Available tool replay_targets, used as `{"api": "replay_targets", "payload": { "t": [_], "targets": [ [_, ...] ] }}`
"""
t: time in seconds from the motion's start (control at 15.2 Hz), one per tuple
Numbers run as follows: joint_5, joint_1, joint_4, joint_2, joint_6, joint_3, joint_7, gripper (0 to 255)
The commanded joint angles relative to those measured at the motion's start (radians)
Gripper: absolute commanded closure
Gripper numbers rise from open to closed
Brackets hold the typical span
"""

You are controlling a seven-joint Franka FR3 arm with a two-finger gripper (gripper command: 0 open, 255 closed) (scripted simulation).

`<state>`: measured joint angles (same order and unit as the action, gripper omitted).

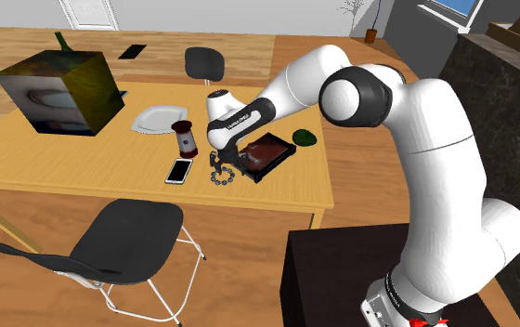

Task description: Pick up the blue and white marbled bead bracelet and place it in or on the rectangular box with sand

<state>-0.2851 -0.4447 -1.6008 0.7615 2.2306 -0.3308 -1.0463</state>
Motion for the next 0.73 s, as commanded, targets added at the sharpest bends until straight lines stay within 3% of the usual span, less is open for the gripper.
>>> {"api": "replay_targets", "payload": {
  "t": [0.0, 0.46, 0.53, 0.66],
  "targets": [
    [-0.003, -0.001, -0.003, 0.008, 0.011, 0.003, -0.002, 0],
    [-0.003, -0.001, -0.003, 0.008, 0.011, 0.003, -0.002, 0],
    [-0.003, -0.001, -0.003, 0.008, 0.011, 0.003, -0.002, 255],
    [-0.003, -0.001, -0.003, 0.008, 0.011, 0.003, -0.002, 255]
  ]
}}
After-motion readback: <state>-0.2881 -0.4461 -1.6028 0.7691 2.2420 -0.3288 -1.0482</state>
